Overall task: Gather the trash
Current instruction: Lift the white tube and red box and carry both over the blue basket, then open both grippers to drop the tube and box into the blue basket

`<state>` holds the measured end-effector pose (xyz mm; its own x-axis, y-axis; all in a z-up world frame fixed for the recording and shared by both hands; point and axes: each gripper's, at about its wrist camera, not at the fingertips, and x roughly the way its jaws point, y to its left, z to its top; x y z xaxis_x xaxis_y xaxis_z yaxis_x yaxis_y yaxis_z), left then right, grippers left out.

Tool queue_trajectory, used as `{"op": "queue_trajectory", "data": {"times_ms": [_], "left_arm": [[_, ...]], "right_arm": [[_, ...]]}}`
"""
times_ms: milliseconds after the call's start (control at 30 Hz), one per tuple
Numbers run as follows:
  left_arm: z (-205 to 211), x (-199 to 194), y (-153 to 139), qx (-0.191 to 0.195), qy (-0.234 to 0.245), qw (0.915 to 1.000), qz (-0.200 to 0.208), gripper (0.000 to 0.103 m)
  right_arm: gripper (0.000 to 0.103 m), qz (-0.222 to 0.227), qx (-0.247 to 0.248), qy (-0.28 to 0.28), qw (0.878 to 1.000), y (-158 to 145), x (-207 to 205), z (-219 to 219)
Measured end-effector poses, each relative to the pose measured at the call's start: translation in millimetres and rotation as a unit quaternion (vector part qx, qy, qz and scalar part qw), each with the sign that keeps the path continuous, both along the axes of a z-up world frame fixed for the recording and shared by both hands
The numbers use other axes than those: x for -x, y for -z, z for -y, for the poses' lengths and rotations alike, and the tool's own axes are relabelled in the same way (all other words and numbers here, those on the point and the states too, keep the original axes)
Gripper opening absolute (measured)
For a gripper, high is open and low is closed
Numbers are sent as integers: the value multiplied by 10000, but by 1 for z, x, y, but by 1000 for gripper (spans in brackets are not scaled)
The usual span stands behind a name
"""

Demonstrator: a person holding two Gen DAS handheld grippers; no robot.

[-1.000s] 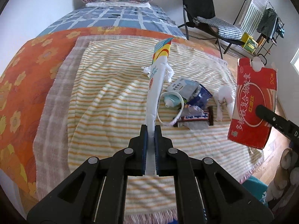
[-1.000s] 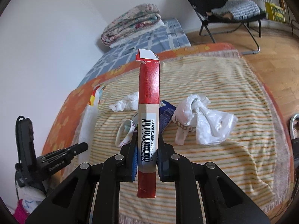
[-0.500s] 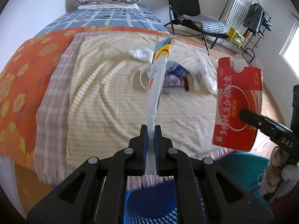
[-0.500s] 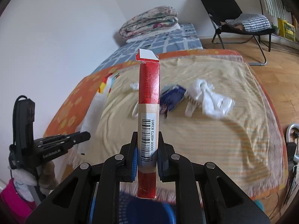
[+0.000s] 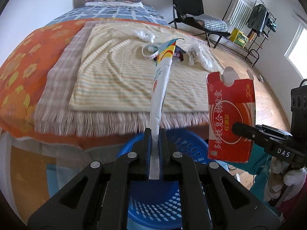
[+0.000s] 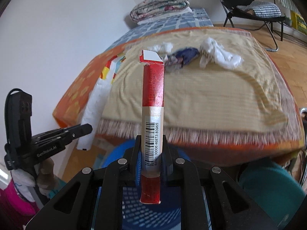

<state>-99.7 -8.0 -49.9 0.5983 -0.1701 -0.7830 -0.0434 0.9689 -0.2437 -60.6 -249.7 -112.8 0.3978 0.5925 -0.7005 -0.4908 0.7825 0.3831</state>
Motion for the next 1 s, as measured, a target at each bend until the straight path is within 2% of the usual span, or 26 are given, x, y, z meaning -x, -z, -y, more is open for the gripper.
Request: {"op": "queue_trajectory", "data": {"times_ms": [333, 733, 833, 900, 967, 1000], "left_arm": [[14, 27, 17, -42, 148, 9998, -120, 5], [28, 35, 28, -129, 366, 9990, -241, 5], [27, 35, 31, -134, 350, 9988, -312, 12], [27, 35, 32, -132, 345, 9988, -324, 28], [27, 37, 31, -177, 325, 9989, -291, 41], [27, 37, 31, -198, 324, 9989, -276, 41]], "right_arm": [[15, -216, 134, 120, 9996, 18, 30, 11], [18, -276, 312, 138, 9990, 24, 40, 5], [18, -300, 337, 139, 9989, 27, 41, 5], [18, -356, 333, 89, 9988, 29, 42, 3], [19, -355, 365, 79, 9987, 30, 42, 2], [20, -353, 387, 85, 9986, 30, 42, 2]]}}
